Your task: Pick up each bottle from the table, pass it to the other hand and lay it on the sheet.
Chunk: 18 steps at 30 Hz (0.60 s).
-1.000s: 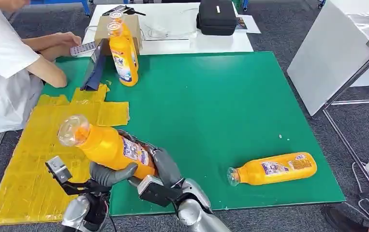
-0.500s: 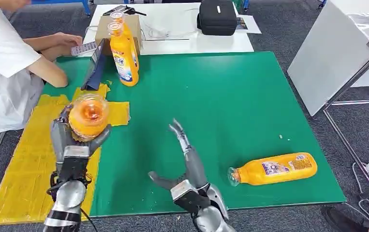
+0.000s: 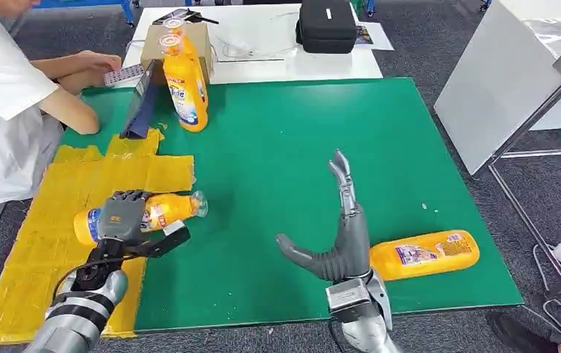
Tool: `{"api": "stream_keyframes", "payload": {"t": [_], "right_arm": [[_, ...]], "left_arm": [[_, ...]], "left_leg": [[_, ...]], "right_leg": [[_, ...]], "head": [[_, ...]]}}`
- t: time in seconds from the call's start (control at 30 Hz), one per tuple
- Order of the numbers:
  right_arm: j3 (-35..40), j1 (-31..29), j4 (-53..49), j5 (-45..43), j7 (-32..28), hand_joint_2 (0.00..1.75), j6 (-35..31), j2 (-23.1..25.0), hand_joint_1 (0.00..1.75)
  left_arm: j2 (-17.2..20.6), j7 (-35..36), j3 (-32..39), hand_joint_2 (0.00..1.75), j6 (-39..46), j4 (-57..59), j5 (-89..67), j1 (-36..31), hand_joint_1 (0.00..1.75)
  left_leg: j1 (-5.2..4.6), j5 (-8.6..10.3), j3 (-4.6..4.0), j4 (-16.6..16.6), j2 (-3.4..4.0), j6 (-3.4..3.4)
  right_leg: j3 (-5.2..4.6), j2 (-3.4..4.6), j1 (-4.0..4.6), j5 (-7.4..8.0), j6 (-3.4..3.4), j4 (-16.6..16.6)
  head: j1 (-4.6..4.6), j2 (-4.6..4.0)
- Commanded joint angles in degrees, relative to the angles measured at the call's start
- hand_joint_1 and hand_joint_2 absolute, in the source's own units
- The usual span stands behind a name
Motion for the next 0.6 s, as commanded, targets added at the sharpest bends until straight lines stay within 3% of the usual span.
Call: {"api": "stream_keyframes", "payload": {"t": [0.03,0.37,0.4,0.43,0.6], "right_arm": [[-2.6,-0.8,-1.4,-0.3,0.1,1.75,-0.3,-3.7,0.0],[-2.9,-1.4,-0.3,-0.4,0.2,1.75,0.1,-3.9,0.0],[-2.6,-1.7,0.3,-0.3,0.3,1.75,0.4,-3.8,0.0],[-2.3,-1.9,0.7,0.0,0.4,1.75,0.6,-3.7,0.0],[-1.3,-2.9,3.6,1.5,1.7,1.75,1.2,-3.7,0.0]], "left_arm": [[3.6,-0.6,-3.6,1.75,-0.9,16.3,-0.2,-4.3,1.75],[3.5,-1.0,-3.5,1.75,-1.5,16.3,0.2,-2.7,1.75],[3.2,-1.2,-2.9,1.75,-1.4,16.7,0.9,-2.6,1.38],[2.9,-1.9,-2.3,1.75,-0.8,16.9,1.8,-2.5,0.0],[1.8,-7.9,0.7,1.75,-2.3,14.3,9.0,-1.1,0.0]], "left_leg": [[0.06,-0.13,0.34,0.0,-0.21,-0.05],[0.03,-0.21,0.72,-0.1,-0.12,-0.2],[0.0,-0.18,0.7,-0.1,-0.13,-0.19],[0.05,-0.22,0.82,-0.1,-0.08,-0.23],[0.02,-0.18,0.84,-0.1,-0.13,-0.2]], "right_leg": [[0.41,0.0,0.03,-0.18,-0.13,0.0],[0.73,0.2,-0.02,-0.11,-0.14,-0.1],[0.69,0.14,-0.03,-0.09,-0.1,-0.1],[0.8,0.26,0.0,-0.11,-0.17,-0.1],[0.84,0.19,-0.03,-0.09,-0.11,0.0]], "head": [[0.04,0.0],[0.0,0.0],[0.0,0.0],[0.0,0.0],[0.0,0.0]]}}
